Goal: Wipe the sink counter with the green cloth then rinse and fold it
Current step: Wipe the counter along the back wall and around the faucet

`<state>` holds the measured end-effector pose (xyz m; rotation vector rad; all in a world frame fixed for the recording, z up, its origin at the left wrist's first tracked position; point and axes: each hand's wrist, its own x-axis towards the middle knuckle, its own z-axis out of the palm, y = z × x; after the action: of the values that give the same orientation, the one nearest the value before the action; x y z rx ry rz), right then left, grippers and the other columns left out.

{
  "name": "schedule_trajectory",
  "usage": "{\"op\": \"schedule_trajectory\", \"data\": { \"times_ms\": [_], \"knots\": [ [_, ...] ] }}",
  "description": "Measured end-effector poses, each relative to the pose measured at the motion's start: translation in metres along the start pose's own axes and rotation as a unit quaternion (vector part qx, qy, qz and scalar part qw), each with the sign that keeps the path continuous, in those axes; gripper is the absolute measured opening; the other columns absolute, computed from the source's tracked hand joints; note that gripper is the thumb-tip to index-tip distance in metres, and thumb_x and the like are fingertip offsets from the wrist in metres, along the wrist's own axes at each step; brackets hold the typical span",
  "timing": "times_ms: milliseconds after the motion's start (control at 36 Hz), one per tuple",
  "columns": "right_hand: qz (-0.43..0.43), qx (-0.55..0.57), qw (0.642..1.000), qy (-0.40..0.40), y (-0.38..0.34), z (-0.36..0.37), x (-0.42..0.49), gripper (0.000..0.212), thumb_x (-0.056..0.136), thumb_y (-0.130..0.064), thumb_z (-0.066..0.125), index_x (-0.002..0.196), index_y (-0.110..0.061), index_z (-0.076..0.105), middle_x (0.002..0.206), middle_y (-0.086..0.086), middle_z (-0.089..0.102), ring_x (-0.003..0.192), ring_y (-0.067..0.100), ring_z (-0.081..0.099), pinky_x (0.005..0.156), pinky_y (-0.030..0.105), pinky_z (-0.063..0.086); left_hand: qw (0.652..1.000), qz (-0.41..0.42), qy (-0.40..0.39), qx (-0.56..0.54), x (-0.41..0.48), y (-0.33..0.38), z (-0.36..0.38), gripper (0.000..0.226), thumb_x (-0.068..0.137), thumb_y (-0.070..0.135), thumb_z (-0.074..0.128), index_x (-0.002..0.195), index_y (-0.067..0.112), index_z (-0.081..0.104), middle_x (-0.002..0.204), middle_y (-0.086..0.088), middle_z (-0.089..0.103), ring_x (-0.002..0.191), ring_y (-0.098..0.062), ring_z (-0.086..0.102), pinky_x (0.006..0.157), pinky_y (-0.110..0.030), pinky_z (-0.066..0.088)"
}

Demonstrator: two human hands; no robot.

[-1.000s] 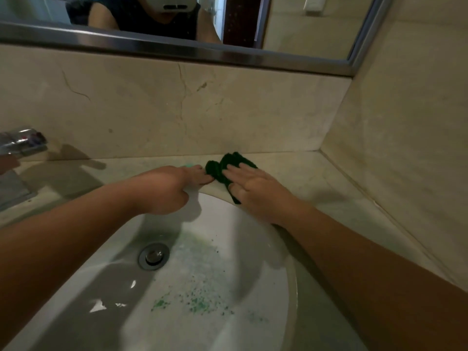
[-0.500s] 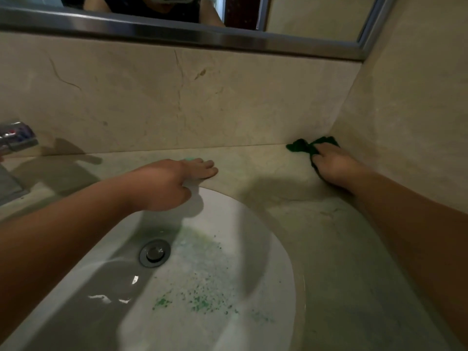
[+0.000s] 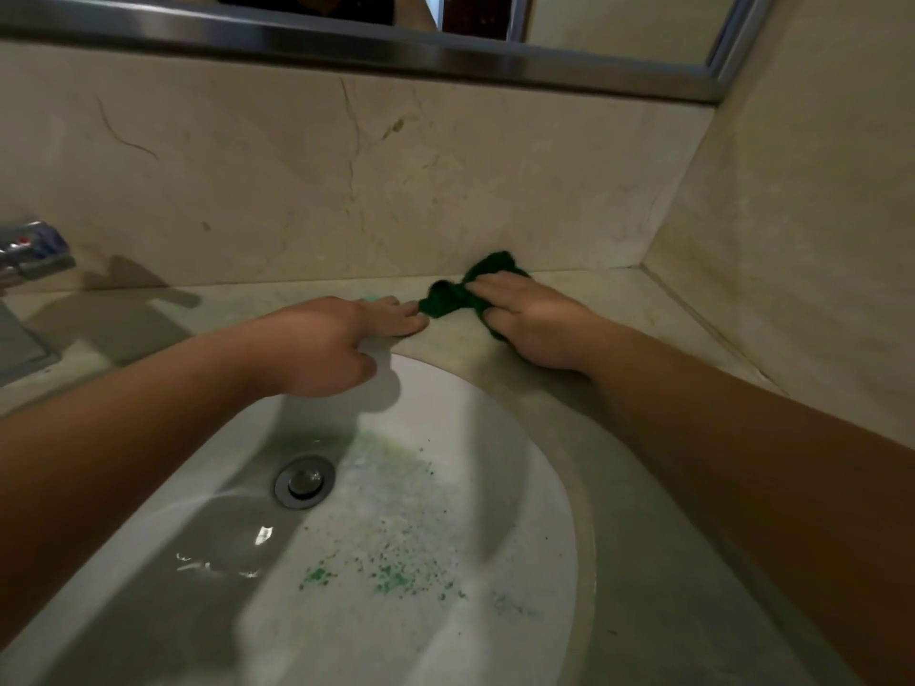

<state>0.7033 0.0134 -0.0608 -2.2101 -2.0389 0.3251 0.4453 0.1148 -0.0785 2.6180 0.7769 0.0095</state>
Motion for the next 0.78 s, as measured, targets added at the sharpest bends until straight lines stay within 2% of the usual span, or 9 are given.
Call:
{"op": "schedule_trajectory", "data": {
  "times_ms": [83, 167, 333, 417, 472, 528, 611, 694, 778],
  "knots": [
    [-0.044, 0.000, 0.999, -0.019, -0.009, 0.003, -0.001, 0.051, 0.112, -0.023, 0.036, 0.162, -0.028, 0.029, 0.172, -0.008, 0.020, 0.158, 0.011, 0.010, 0.125, 0.024, 0.002, 1.000, -0.008, 0.003, 0.001, -0.002, 0.002, 0.000, 0.087, 0.093, 0.001, 0.057, 0.162, 0.047, 0.028, 0.168, 0.026, 0.013, 0.153, 0.008, 0.007, 0.127, -0.024, 0.010],
    [-0.087, 0.026, 0.995, -0.035, -0.006, 0.001, -0.020, 0.052, 0.111, -0.022, 0.042, 0.161, -0.035, 0.032, 0.169, -0.018, 0.022, 0.157, 0.002, 0.007, 0.128, 0.027, 0.004, 1.000, -0.003, 0.002, 0.010, -0.004, 0.004, 0.000, 0.086, 0.094, 0.001, 0.055, 0.164, 0.042, 0.024, 0.168, 0.025, 0.011, 0.151, 0.008, 0.006, 0.123, -0.019, 0.008],
    [-0.136, 0.016, 0.988, -0.068, 0.016, -0.014, -0.076, 0.048, 0.103, -0.023, 0.054, 0.146, -0.043, 0.055, 0.155, -0.035, 0.038, 0.146, -0.020, 0.020, 0.116, 0.010, 0.014, 0.999, 0.023, -0.022, 0.024, -0.004, 0.002, -0.001, 0.091, 0.094, -0.001, 0.053, 0.165, 0.044, 0.017, 0.170, 0.029, 0.004, 0.158, 0.004, 0.001, 0.126, -0.022, 0.005],
    [-0.027, -0.003, 1.000, 0.013, 0.057, -0.021, -0.074, 0.048, 0.102, -0.021, 0.053, 0.148, -0.031, 0.054, 0.157, -0.010, 0.048, 0.136, -0.001, 0.042, 0.113, 0.022, 0.028, 0.999, 0.026, -0.019, 0.032, -0.005, 0.004, -0.001, 0.090, 0.095, 0.000, 0.052, 0.166, 0.042, 0.015, 0.172, 0.027, 0.004, 0.158, 0.001, 0.001, 0.124, -0.020, 0.005],
    [0.101, -0.018, 0.994, 0.042, 0.081, -0.022, -0.062, 0.052, 0.106, -0.028, 0.044, 0.157, -0.017, 0.040, 0.164, 0.010, 0.038, 0.144, 0.020, 0.039, 0.120, 0.032, 0.026, 0.999, 0.023, -0.022, 0.033, -0.006, 0.007, -0.001, 0.088, 0.096, 0.003, 0.053, 0.166, 0.041, 0.015, 0.173, 0.024, 0.004, 0.159, 0.000, 0.002, 0.124, -0.021, 0.005],
    [0.158, -0.031, 0.985, 0.058, 0.090, -0.015, -0.047, 0.058, 0.106, -0.032, 0.034, 0.159, -0.009, 0.034, 0.168, 0.016, 0.030, 0.152, 0.030, 0.029, 0.124, 0.034, 0.017, 0.999, 0.021, -0.014, 0.021, -0.011, 0.011, -0.005, 0.085, 0.096, 0.006, 0.056, 0.165, 0.041, 0.021, 0.173, 0.023, 0.009, 0.159, 0.000, 0.006, 0.128, -0.024, 0.007],
    [0.110, -0.033, 0.991, 0.069, 0.057, 0.000, -0.025, 0.061, 0.104, -0.031, 0.029, 0.160, -0.007, 0.033, 0.169, 0.015, 0.027, 0.154, 0.031, 0.025, 0.125, 0.032, 0.012, 1.000, 0.018, 0.017, 0.001, -0.031, 0.009, -0.016, 0.079, 0.095, 0.012, 0.060, 0.161, 0.047, 0.033, 0.170, 0.024, 0.020, 0.157, 0.001, 0.016, 0.124, -0.021, 0.011],
    [0.031, -0.018, 0.999, 0.024, -0.007, 0.013, -0.010, 0.055, 0.110, -0.020, 0.034, 0.164, -0.016, 0.025, 0.173, 0.002, 0.017, 0.158, 0.022, 0.013, 0.122, 0.022, 0.002, 0.999, -0.012, 0.051, 0.011, -0.064, -0.007, -0.027, 0.077, 0.094, 0.017, 0.062, 0.158, 0.050, 0.036, 0.170, 0.022, 0.025, 0.156, -0.005, 0.025, 0.124, -0.023, 0.017],
    [-0.053, 0.020, 0.998, 0.018, -0.055, 0.023, -0.005, 0.054, 0.107, -0.014, 0.041, 0.160, -0.024, 0.038, 0.169, -0.004, 0.029, 0.156, 0.016, 0.021, 0.118, 0.015, 0.006, 0.997, -0.052, 0.048, 0.031, -0.100, -0.025, -0.028, 0.076, 0.094, 0.014, 0.063, 0.159, 0.043, 0.037, 0.171, 0.017, 0.025, 0.157, -0.007, 0.025, 0.119, -0.016, 0.014]
  ]
}}
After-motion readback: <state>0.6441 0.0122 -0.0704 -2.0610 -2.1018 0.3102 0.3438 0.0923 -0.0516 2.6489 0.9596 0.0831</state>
